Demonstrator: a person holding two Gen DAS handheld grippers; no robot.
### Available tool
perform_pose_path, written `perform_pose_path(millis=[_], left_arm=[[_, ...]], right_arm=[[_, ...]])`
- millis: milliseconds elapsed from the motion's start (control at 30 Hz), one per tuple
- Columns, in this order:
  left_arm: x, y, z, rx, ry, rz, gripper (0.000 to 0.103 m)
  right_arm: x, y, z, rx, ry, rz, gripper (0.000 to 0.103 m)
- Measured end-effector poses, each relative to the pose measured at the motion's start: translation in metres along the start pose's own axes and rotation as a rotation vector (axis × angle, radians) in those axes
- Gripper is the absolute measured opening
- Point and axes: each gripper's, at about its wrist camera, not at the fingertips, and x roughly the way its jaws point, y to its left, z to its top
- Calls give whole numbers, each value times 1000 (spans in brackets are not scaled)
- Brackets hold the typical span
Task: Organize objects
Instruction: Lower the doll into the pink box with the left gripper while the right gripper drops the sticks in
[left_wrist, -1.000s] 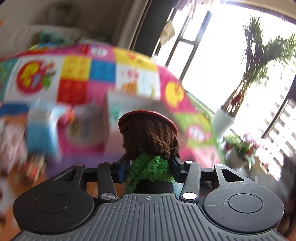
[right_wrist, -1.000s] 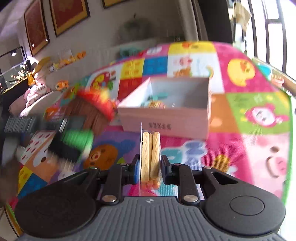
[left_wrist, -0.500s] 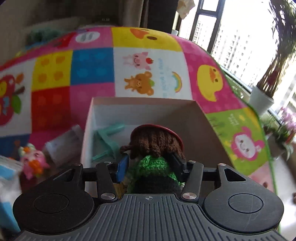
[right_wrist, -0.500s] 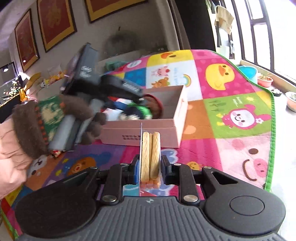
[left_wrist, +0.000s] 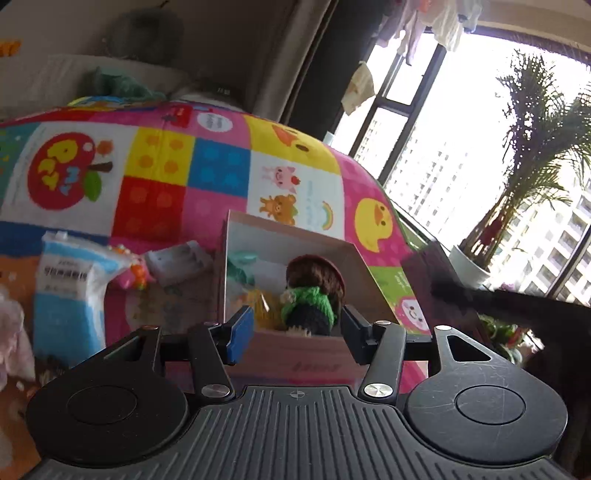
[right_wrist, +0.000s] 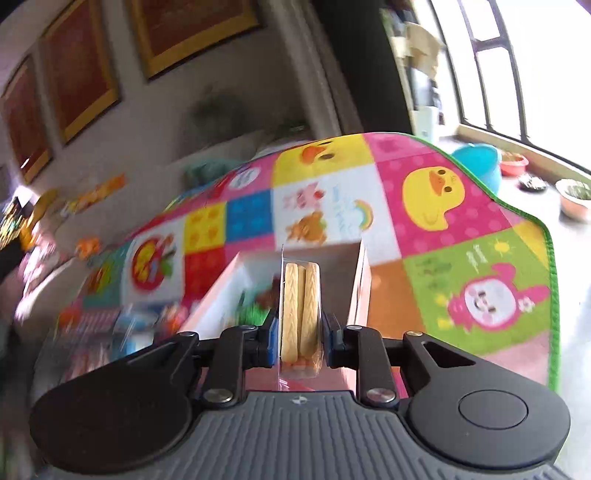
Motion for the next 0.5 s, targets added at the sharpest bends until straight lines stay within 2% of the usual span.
perform_pose_path(millis=[67, 133, 300, 400, 500], left_arm=[[-12, 4, -20, 6, 24, -9, 56], [-24, 10, -40, 24, 63, -4, 56], [-51, 36, -82, 42, 137, 6, 56], [-62, 52, -93, -10, 122, -6, 56], [-72, 62, -95, -45, 87, -1, 56]], right_arm=[[29, 3, 14, 15, -4, -55, 23], [53, 2, 20, 23, 27, -100, 27], [50, -4, 5, 38, 35, -124, 32], [47, 1, -13, -12, 61, -167, 32], [40, 13, -33, -64, 83, -152, 32]])
